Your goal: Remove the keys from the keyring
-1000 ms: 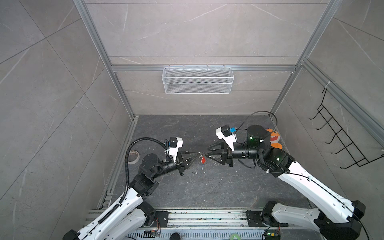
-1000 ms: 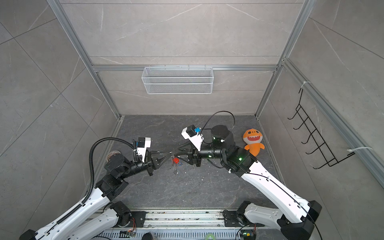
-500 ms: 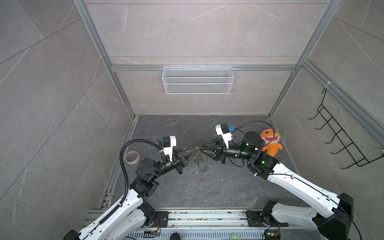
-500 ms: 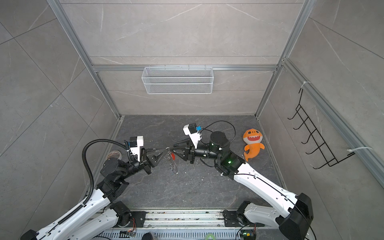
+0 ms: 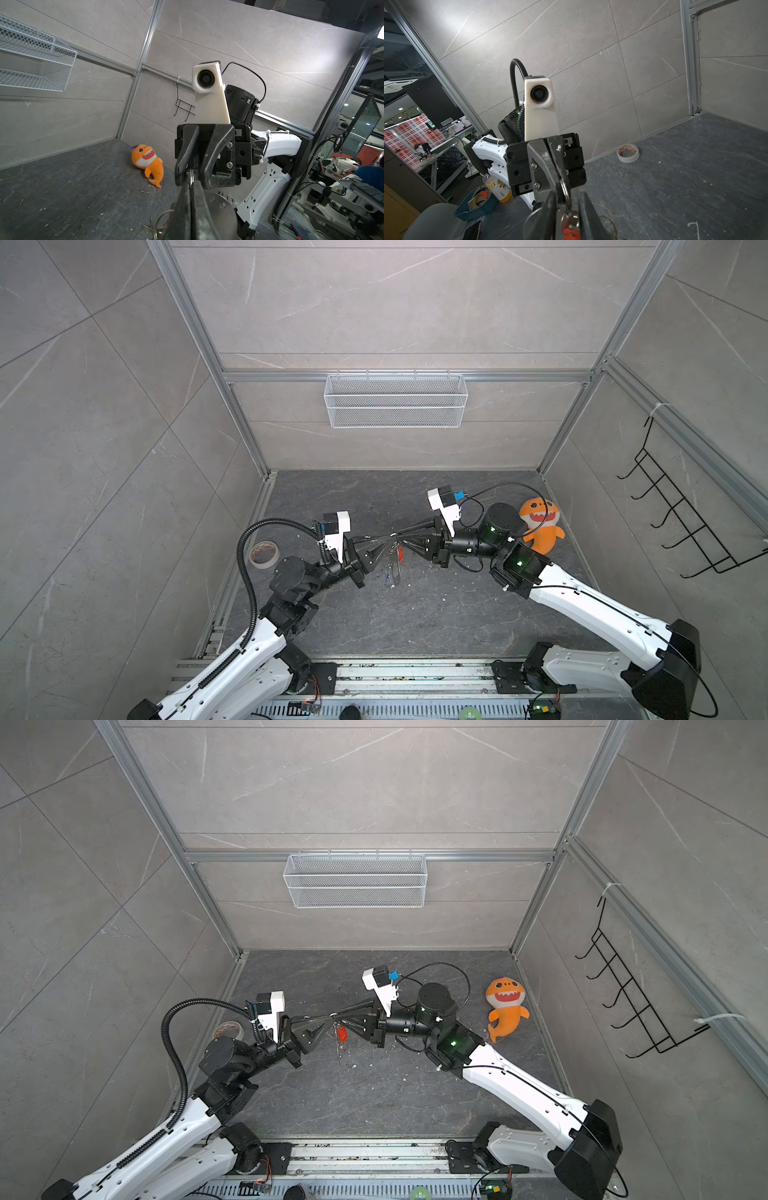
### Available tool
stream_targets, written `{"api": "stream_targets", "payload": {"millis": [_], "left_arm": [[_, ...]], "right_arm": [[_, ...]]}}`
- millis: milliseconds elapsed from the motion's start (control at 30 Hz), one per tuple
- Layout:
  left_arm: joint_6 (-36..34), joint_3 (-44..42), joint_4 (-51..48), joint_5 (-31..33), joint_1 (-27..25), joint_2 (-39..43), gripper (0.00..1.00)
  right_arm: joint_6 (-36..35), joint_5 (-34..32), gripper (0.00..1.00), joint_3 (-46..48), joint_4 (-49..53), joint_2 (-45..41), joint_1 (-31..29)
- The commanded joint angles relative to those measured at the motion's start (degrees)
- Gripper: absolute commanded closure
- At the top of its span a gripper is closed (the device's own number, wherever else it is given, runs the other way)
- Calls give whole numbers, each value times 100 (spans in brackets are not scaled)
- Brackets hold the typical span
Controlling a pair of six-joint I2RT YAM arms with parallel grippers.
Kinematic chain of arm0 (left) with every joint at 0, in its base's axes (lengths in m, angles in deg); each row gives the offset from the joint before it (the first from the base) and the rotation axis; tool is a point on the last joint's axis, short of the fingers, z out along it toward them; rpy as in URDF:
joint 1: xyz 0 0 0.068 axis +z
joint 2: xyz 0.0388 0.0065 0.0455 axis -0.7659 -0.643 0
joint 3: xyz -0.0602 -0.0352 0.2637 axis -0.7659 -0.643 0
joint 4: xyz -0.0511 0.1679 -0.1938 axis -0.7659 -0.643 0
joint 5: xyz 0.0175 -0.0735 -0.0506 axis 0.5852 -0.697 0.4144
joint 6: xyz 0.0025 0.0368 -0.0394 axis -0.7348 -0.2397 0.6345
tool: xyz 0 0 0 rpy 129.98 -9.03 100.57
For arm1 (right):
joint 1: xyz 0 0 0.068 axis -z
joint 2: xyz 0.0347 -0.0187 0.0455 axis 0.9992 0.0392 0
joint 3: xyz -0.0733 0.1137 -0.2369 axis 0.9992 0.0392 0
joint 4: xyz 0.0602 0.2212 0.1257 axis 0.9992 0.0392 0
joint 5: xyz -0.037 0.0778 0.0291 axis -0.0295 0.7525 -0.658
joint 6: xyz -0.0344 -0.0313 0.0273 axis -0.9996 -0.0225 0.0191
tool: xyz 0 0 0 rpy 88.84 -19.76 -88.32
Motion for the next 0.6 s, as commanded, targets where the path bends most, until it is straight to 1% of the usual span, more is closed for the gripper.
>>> {"api": "stream_targets", "payload": {"millis": [0,200,400,433,500,567], "left_arm": [[61,14,429,94,-30,101,100],[59,32,353,122,-29,102,100],[29,130,13,131,-29,134,100],[14,147,-103,144,-28,165,96],[-45,197,-330,140,-28,213,81],[-109,291,-654,138,-26,258,71]], "right_arm": [[87,104,84,58,-171,27,-56],[4,69,100,60,-89,-37,-82],[-186,-63,100,115,137,-245,-82],[-275,-84,100,109,272,-306,-82],[-515,-219,100,-9,811,-389,-81],[-791,-354,100,-183,1475,-455,-82]]}}
